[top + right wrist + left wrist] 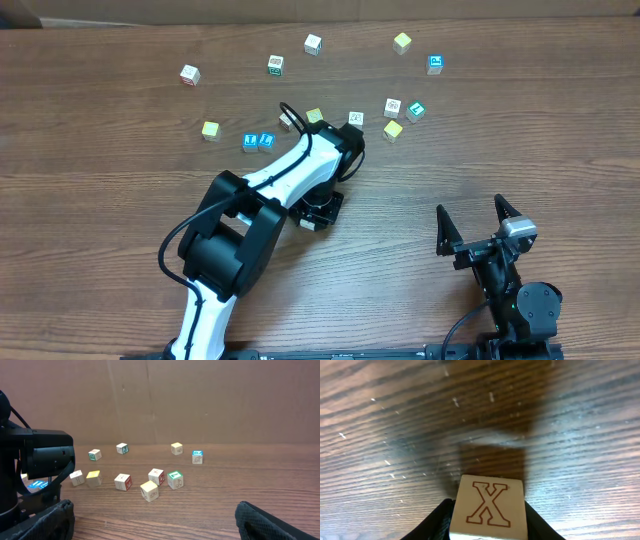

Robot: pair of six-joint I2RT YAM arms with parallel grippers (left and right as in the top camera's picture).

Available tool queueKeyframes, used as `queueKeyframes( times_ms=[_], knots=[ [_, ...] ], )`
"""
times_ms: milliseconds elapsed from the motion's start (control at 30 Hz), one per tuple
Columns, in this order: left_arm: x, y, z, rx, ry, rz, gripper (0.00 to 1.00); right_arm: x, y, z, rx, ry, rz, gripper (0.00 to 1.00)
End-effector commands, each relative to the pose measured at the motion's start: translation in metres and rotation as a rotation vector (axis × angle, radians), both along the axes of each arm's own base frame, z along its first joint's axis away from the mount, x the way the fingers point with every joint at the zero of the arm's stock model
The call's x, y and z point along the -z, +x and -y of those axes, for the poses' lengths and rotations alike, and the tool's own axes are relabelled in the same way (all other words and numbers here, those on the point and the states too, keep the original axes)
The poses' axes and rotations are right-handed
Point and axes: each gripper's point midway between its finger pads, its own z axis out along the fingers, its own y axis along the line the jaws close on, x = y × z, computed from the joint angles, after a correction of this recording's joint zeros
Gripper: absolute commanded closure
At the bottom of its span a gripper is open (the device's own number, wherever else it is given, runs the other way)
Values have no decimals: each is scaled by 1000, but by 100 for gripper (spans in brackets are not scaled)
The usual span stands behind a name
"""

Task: Form a circle
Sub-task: 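Lower the X block onto the table and open the left gripper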

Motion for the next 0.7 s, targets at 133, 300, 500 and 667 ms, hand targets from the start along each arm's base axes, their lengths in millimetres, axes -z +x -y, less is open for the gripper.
queueKeyframes(
  times_ms=[133,300,500,667],
  knots=[
    [0,11,-15,-91,32,29,67,2,0,1,8,3,2,0],
    [0,13,-19,-45,24,20,67,2,0,1,8,3,2,0],
    [-4,19,-37,-7,122,55,67,2,0,1,8,3,2,0],
    [-5,18,-41,12,137,52,57,2,0,1,8,3,2,0]
  ],
)
